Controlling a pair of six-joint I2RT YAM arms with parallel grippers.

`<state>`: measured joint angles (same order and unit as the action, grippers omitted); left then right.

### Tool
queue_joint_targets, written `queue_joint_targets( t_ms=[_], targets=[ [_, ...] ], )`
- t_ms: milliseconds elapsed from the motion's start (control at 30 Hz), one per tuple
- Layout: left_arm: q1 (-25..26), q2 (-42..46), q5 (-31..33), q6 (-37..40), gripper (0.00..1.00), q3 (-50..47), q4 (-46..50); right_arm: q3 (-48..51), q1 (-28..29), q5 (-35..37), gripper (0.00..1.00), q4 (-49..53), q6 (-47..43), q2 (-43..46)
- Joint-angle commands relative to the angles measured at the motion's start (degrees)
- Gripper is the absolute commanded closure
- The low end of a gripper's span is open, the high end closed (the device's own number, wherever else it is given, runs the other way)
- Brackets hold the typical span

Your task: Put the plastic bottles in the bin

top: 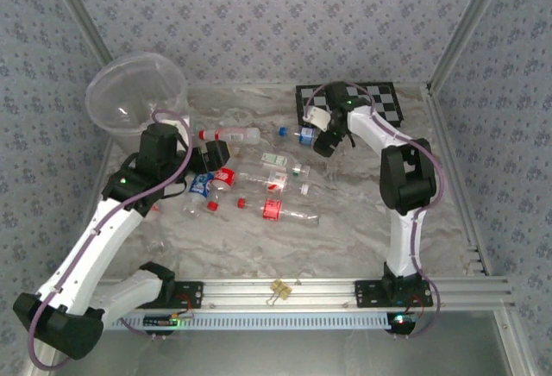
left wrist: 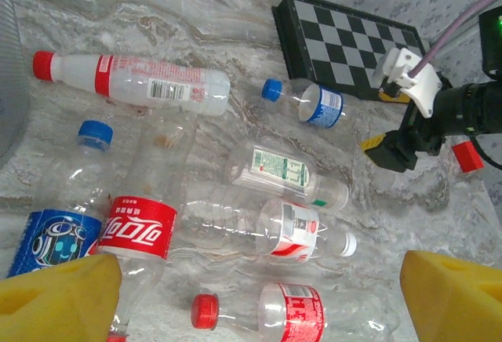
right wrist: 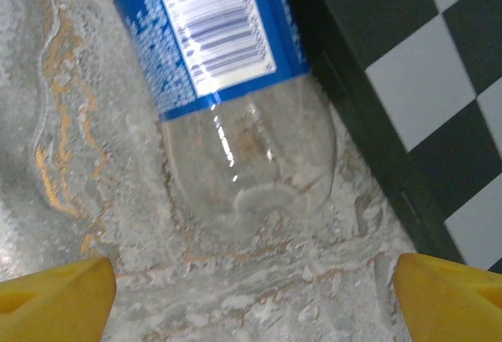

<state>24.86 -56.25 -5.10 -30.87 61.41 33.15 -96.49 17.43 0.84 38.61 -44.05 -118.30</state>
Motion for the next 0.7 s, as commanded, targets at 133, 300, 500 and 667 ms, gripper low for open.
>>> queue_joint_targets(
  t_ms=[133,300,500,667],
  targets=[
    [0.19,-0.35,0.24,2.86,0.08,3.99,0.02,-3.33,0.74,-1.51,0.08,-2.04,-3.40,-4.86],
    [0.19,-0.27,1.93,5.03,0.08,7.42,2.55,-5.31,1.28,-1.98,0.18,-1.07,-3.98,-6.73],
    [0.19,-1.08,1.45,5.12,0.08,7.85,2.55,-5.57,1.27,-2.51,0.28,-0.66,-3.26,-6.68],
    [0.19,-1.76,1.19,4.52,0.08,7.76,1.78,-4.79,0.92,-2.62,0.43,1.69,-2.11,-4.65]
  ],
)
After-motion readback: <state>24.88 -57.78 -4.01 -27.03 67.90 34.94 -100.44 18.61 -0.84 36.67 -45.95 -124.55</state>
